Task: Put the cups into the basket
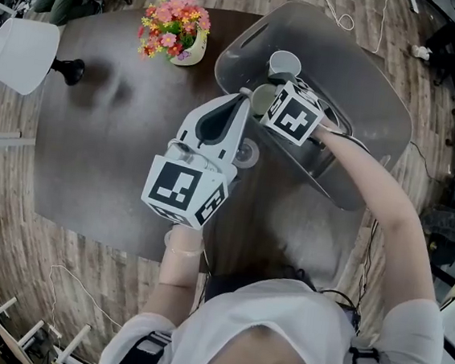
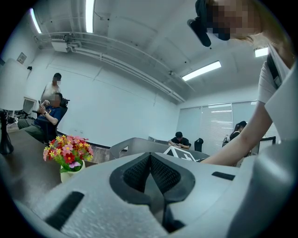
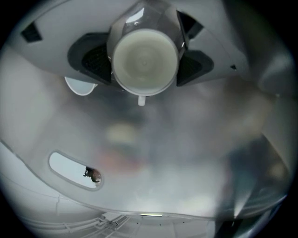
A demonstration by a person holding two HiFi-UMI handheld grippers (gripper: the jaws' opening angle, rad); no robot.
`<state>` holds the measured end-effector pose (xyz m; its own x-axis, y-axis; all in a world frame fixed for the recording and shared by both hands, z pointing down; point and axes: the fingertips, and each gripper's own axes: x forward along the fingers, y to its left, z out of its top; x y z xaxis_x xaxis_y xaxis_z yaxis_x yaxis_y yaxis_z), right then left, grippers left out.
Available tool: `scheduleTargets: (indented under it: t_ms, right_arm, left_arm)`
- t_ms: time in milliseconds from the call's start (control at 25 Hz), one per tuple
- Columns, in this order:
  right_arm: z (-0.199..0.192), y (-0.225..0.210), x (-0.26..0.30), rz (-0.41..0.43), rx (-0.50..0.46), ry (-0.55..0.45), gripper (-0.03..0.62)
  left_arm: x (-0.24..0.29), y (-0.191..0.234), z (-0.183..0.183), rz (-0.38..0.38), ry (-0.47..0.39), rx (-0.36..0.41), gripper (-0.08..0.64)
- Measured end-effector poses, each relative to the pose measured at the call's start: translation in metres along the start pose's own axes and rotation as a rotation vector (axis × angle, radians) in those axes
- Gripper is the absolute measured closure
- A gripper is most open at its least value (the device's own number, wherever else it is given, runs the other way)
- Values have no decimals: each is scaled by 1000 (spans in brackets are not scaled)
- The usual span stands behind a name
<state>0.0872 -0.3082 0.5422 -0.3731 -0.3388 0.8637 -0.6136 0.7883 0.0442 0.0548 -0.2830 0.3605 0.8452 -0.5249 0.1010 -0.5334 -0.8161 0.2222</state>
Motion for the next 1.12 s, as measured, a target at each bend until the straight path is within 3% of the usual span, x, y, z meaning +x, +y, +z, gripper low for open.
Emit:
scheduleTargets:
  t_ms: [960,1000,1040,1080,1120]
  right_arm:
    - [-2,15,-63,-28,-98,14,189]
    - [-1,11,-66,-66,-105,2,262]
    - [1,4,-70,-118,-105,-17,462]
    - [2,-2,-73,-164,-99,-34,581]
    - [2,-5,-76,-189,-88,-44,581]
  left_arm:
    - [-6,-14,8,33,53,58,549]
    - [-5,-15,9,35,55,59,549]
    - [-5,-16,9,36,57,59,549]
    - [-5,-17,9,37,59,60,549]
    - [-5,-19,9,38,63,61,549]
